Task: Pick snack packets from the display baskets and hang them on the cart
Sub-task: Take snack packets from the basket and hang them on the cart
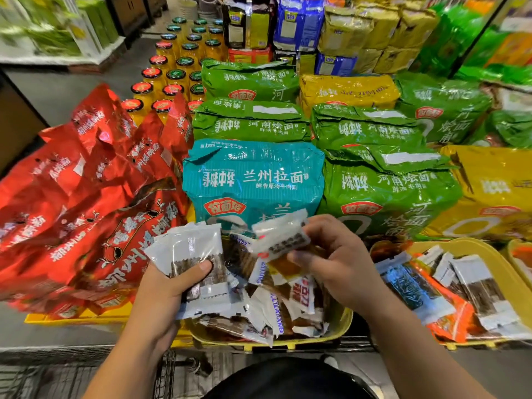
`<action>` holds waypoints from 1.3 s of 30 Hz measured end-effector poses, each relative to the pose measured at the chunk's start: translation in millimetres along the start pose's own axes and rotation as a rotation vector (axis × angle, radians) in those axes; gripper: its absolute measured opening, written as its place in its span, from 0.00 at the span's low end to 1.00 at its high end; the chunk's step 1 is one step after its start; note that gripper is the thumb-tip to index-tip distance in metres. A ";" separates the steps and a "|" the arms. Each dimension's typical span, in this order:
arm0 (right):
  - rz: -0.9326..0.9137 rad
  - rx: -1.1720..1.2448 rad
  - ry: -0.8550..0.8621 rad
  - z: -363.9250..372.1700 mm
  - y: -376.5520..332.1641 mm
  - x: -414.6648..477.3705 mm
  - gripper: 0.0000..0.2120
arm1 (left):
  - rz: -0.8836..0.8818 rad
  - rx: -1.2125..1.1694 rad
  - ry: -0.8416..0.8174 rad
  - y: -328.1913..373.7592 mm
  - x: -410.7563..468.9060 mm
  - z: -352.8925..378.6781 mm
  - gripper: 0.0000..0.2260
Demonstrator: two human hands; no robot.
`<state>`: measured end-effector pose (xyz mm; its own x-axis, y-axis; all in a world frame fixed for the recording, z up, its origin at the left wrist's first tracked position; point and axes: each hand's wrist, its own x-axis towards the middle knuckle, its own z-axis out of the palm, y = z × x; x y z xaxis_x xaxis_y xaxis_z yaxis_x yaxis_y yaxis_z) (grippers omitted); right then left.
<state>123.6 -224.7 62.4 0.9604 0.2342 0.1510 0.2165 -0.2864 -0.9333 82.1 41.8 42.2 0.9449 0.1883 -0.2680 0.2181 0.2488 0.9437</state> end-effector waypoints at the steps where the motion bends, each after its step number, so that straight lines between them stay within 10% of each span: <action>1: 0.054 0.117 -0.018 -0.4 -5.4 -0.3 0.11 | 0.003 -0.010 -0.012 0.9 -0.5 0.2 0.23; 8: 0.412 0.365 0.111 14.9 22.1 -12.8 0.25 | 0.017 -0.034 -0.012 -8.0 -6.7 -6.5 0.23; 14: 0.585 0.607 -0.048 7.6 18.2 -16.0 0.13 | 0.062 -0.093 0.126 -16.6 -36.8 0.4 0.28; 39: 0.285 0.316 -0.934 68.0 -14.5 -126.5 0.19 | -0.034 -0.235 0.788 -89.8 -279.8 67.1 0.20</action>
<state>-12.9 -187.0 34.7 0.4199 0.8641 -0.2777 -0.1846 -0.2182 -0.9583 -185.4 -96.9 45.4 0.4712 0.7670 -0.4356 0.1036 0.4423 0.8909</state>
